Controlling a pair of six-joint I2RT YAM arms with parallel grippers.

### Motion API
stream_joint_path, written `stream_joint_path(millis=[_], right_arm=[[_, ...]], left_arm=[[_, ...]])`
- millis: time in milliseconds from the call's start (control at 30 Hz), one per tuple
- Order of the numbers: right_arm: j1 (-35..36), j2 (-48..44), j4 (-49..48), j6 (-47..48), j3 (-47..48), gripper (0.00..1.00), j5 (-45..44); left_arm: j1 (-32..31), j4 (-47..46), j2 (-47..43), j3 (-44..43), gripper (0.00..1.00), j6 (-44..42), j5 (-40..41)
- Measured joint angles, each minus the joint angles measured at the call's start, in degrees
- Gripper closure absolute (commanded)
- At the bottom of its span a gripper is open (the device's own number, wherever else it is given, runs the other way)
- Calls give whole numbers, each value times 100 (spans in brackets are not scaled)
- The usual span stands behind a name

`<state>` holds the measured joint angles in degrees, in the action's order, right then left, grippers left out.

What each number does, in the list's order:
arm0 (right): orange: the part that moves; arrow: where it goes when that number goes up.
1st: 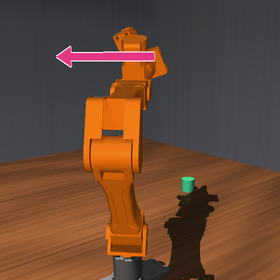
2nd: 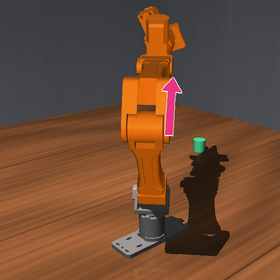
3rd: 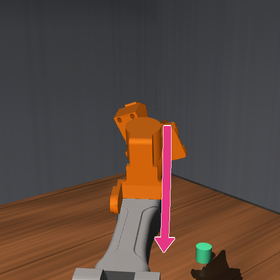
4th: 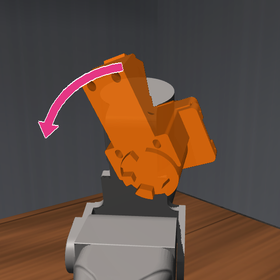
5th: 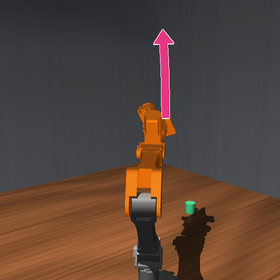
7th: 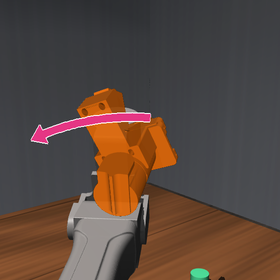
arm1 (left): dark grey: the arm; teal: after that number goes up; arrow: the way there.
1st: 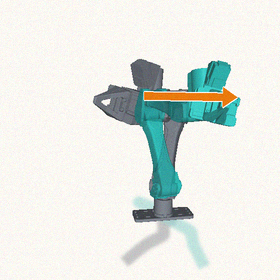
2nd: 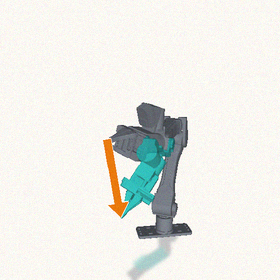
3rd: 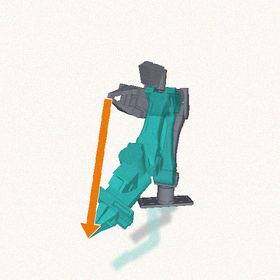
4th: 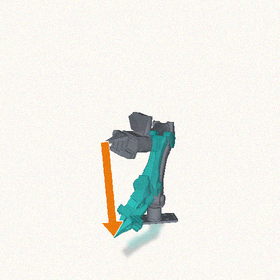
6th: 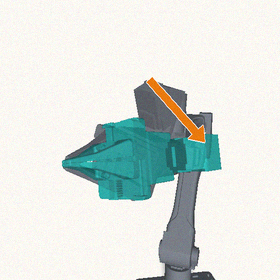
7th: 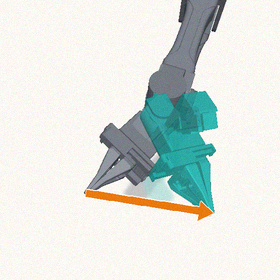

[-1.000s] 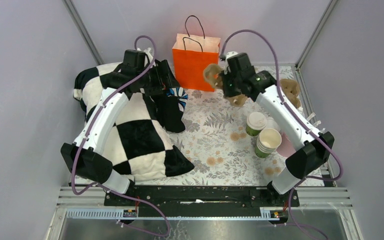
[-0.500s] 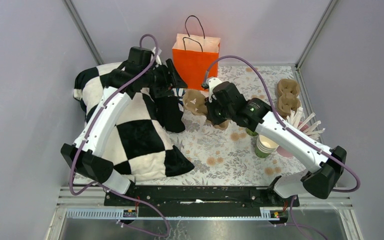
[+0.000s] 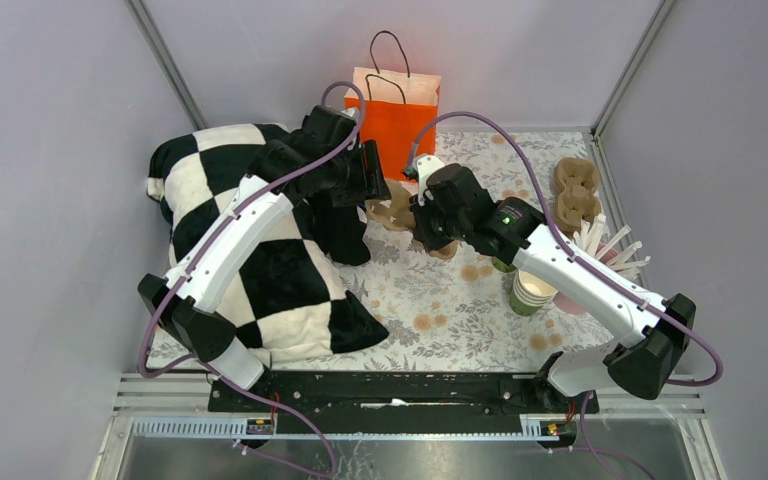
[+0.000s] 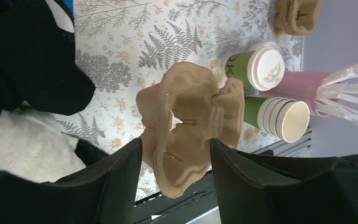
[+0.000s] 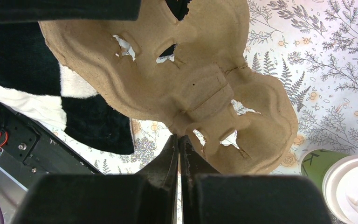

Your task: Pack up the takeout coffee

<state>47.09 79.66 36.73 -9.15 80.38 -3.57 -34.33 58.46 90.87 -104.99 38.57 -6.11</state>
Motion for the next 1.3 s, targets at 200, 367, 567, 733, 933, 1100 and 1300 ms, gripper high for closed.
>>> stream_joint_path(millis=[200,367,567,733,933,1100,1300], right_arm=[[4,0,0,20,0,100,7],[13,0,2,13,0,100,24],[17,0,22,-122,2,49,15],[17,-24,332,-426,70,14,-7],[-87,-595,791,-973,98,10,175],[-1633,-1147,791,-1587,7,22,1475],[-3180,-1123,286,-2520,-483,30,3346]], left_arm=[[-46,153,24,0,70,-101,315],[-46,160,26,-15,92,-195,505],[-74,94,26,-72,100,-341,533],[-68,-13,-81,-9,100,-538,837],[-59,-623,-920,601,100,-909,831],[-59,-1207,-1650,964,100,-1141,706],[-59,-1676,-2293,1447,100,-1084,544]])
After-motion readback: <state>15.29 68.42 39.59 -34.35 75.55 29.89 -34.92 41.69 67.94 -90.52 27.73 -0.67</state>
